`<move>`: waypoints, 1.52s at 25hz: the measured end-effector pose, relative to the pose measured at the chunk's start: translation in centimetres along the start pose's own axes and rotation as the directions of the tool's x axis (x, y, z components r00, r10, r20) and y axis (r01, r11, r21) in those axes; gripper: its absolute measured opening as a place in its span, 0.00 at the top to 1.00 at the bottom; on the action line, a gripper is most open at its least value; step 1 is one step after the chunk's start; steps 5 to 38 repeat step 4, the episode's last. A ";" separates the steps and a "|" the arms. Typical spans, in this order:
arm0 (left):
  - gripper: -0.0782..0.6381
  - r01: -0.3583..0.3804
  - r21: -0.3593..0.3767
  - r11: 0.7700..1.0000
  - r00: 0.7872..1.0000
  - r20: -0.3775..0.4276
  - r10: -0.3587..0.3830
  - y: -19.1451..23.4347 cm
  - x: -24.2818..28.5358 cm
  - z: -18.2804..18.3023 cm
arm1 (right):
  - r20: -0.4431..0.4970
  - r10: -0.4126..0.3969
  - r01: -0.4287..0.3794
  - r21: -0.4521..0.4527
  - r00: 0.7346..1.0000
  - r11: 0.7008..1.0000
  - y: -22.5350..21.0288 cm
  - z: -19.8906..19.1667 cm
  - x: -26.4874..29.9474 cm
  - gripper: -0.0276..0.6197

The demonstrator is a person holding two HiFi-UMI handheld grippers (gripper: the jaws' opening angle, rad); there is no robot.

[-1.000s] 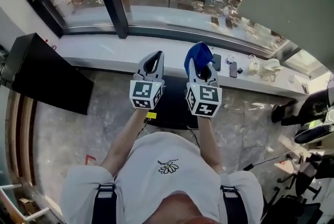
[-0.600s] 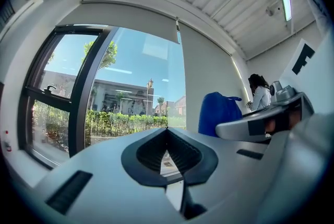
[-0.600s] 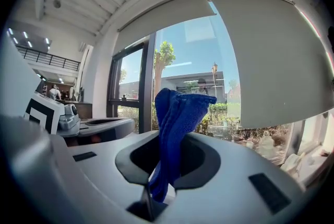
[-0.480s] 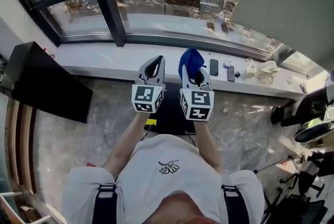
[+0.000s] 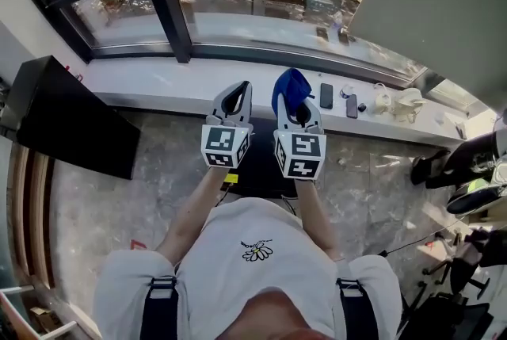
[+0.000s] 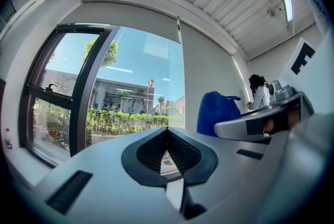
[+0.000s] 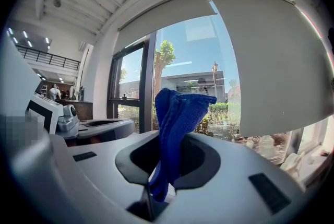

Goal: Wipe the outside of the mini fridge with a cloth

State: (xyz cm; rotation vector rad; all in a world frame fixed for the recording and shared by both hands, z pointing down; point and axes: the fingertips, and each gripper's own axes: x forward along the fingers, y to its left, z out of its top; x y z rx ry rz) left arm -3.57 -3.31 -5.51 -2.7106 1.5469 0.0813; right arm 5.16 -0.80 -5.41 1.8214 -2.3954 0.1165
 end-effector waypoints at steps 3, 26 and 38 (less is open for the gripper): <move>0.88 0.004 0.003 1.000 1.000 0.004 -0.004 -0.1 0.1 0.0 | 0.004 -0.002 0.002 -0.001 1.000 1.000 -0.1 0.0 0.0 0.83; 0.88 0.005 0.003 1.000 1.000 0.005 -0.005 -0.1 0.1 -0.1 | 0.005 -0.003 0.003 -0.001 1.000 1.000 -0.2 -0.1 0.0 0.83; 0.88 0.005 0.003 1.000 1.000 0.005 -0.005 -0.1 0.1 -0.1 | 0.005 -0.003 0.003 -0.001 1.000 1.000 -0.2 -0.1 0.0 0.83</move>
